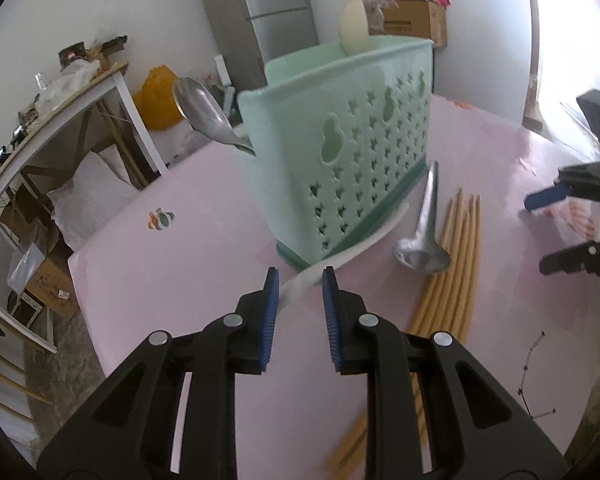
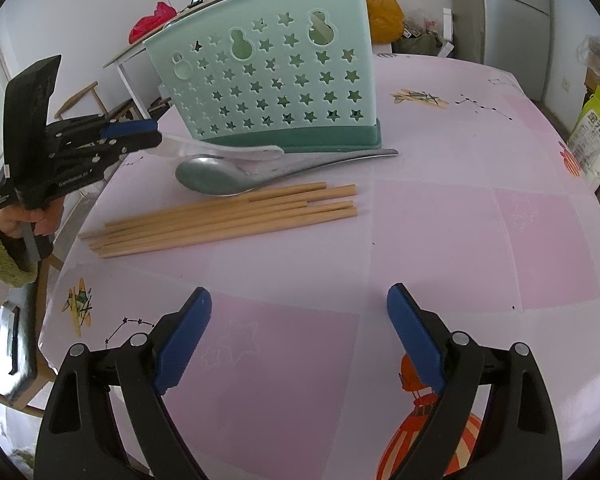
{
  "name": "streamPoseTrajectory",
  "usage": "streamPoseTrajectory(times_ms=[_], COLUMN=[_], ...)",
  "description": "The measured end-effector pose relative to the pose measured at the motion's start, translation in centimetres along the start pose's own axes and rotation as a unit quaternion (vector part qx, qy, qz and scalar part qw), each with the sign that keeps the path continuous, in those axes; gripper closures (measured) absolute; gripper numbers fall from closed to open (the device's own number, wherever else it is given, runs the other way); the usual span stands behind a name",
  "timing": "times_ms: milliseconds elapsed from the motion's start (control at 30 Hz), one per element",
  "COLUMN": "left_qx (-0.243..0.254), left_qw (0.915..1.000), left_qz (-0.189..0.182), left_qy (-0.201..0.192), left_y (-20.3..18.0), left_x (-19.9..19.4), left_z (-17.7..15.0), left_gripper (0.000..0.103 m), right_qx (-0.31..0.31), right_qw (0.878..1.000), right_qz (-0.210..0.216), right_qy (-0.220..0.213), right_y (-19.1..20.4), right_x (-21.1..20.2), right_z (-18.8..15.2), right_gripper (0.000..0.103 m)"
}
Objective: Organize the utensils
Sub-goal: 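Lift the rice paddle with the left tool toward the green holder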
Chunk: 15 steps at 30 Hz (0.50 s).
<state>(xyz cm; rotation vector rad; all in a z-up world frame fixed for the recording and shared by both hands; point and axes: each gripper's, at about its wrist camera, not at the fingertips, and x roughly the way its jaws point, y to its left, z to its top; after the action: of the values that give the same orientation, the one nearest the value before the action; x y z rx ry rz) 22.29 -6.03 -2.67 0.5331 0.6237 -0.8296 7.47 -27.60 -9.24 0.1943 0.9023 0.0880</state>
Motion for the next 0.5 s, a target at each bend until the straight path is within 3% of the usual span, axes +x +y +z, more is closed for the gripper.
streamPoseTrajectory(times_ms=[233, 500], left_qx=[-0.03, -0.025], left_qw=[0.9993, 0.999], left_qz=[0.002, -0.013], left_qy=[-0.025, -0.033], left_y=[1.0, 1.5], left_x=[0.2, 0.3], left_z=[0.2, 0.0], left_gripper=[0.083, 0.081], right_qx=[-0.001, -0.002], right_qw=[1.0, 1.0], right_qz=[-0.001, -0.001], right_qy=[0.001, 0.002], right_y=[0.0, 0.2], right_x=[0.0, -0.1], right_z=[0.0, -0.1], right_gripper=[0.016, 0.016])
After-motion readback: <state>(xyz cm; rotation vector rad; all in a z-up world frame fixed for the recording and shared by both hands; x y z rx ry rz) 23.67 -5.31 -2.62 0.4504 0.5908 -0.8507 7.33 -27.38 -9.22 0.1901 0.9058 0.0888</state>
